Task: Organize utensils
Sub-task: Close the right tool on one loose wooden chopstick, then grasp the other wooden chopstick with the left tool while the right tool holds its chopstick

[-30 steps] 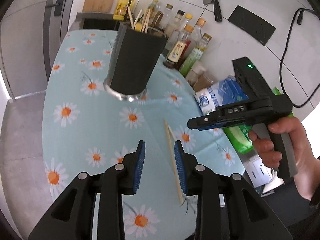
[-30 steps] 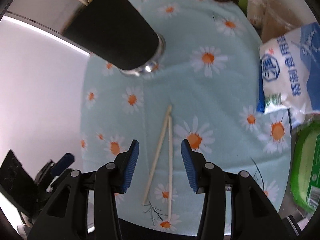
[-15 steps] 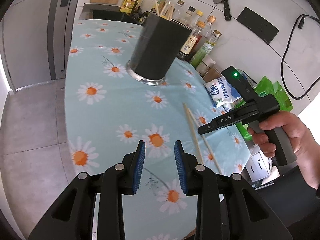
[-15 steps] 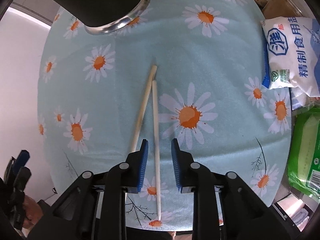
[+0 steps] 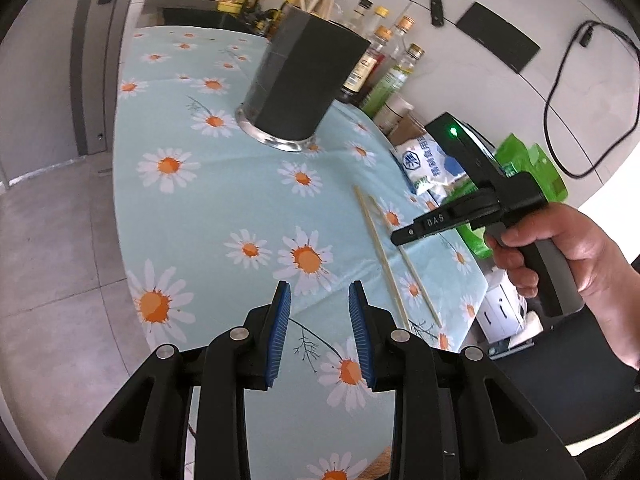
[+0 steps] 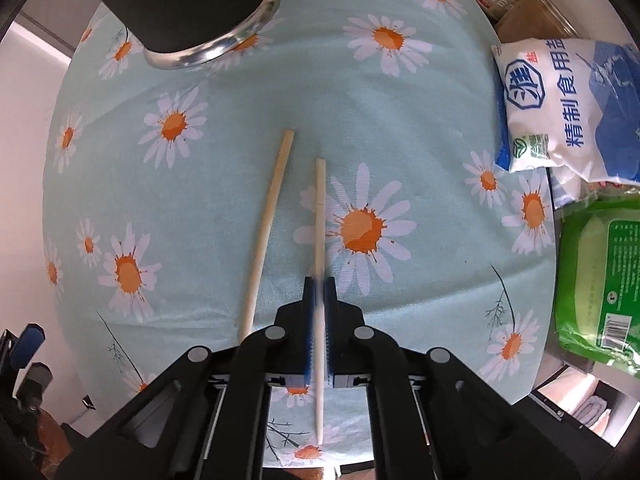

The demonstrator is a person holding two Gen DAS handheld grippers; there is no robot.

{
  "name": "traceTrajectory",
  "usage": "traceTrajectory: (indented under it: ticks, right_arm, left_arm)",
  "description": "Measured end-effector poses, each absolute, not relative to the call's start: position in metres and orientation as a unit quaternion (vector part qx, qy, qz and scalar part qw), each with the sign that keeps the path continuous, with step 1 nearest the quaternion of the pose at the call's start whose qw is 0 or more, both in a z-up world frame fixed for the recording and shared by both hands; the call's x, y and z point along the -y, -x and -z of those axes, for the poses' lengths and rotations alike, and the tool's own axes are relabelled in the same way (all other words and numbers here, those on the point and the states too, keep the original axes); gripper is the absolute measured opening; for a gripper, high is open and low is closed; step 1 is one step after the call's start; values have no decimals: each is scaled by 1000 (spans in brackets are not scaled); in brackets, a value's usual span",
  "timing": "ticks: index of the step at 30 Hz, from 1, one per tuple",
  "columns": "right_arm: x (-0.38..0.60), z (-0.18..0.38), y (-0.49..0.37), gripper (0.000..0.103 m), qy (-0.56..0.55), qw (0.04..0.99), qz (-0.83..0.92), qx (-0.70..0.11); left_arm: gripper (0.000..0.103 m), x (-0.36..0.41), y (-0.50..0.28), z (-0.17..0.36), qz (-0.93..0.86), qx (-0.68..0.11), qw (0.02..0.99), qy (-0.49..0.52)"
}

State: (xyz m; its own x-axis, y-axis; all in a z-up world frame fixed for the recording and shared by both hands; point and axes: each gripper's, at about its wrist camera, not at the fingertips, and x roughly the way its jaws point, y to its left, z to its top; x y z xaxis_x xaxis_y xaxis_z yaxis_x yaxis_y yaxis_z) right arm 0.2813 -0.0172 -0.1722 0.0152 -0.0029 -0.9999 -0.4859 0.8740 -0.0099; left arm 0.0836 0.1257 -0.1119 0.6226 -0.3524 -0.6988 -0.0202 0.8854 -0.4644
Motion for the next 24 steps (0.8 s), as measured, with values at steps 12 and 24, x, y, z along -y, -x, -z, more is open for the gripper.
traceTrajectory:
  ticks: [12, 24]
  right_arm:
    - [73, 144, -283, 5, 104, 702, -216, -671]
    - [121, 105, -301, 5, 36, 703, -301, -644]
  left_arm:
    - [29, -94, -122, 108, 116, -457, 863, 181]
    - [29, -34, -189, 124, 83, -530, 832, 140]
